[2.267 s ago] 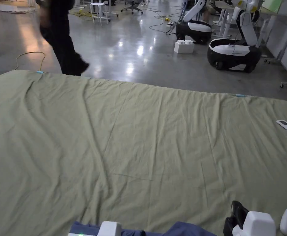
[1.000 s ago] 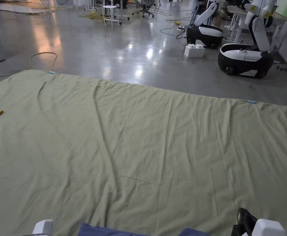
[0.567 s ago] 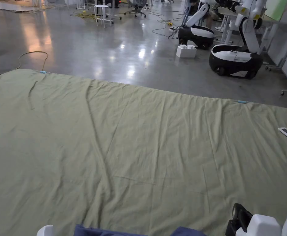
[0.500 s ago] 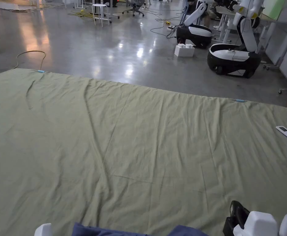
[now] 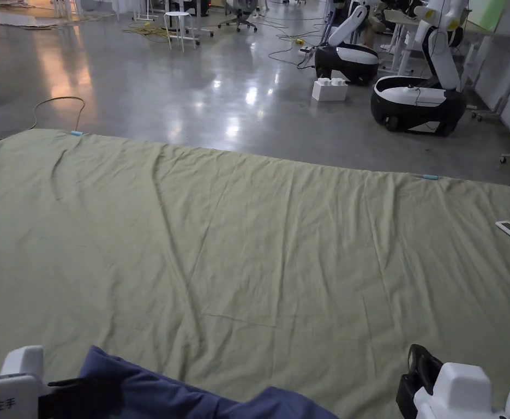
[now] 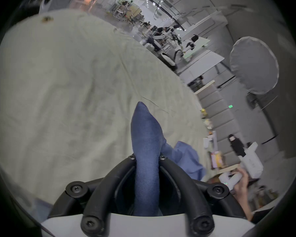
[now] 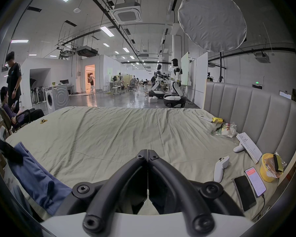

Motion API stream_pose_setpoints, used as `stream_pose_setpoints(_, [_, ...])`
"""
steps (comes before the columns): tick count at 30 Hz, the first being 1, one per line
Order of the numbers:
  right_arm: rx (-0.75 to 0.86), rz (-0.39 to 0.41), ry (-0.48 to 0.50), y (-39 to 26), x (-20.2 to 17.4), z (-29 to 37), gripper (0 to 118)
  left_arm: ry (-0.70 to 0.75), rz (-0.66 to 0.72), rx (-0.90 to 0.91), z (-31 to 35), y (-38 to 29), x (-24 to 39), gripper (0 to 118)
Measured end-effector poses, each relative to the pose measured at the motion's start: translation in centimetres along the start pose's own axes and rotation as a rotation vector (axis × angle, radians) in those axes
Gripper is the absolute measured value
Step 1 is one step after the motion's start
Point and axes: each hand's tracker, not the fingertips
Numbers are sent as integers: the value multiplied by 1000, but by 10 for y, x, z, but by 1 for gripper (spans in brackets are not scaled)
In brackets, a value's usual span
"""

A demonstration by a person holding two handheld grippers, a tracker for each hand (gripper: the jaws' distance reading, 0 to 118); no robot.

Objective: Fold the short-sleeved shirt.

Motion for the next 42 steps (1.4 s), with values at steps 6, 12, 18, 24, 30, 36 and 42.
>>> stream_pose_setpoints(6, [-3,-5,16,-3,-6,-3,1,234,-113,-7,19,11,43,13])
stream_pose_setpoints(12, [-6,-22,26,-6,-10,-5,1,218,-111,-10,7,10,82,13])
stream_pose_setpoints(18, [-3,-26,30,-6,-10,-4,1,207,-132,-27,-15,-5,140,13])
stream_pose_setpoints(24, [-7,-32,23,-8,-7,-2,1,200,-170,-74,-52,-22,191,13])
stream_pose_setpoints(30, [-17,-42,5,-12,2,0,1,181,-150,-134,-103,-47,217,14])
stream_pose_setpoints(36, [-24,-50,-13,-15,9,3,1,208,-120,-204,-164,-74,223,14])
stream_pose_setpoints(42, [-46,-65,-21,-18,15,5,1,105,-112,-228,-168,-83,218,55])
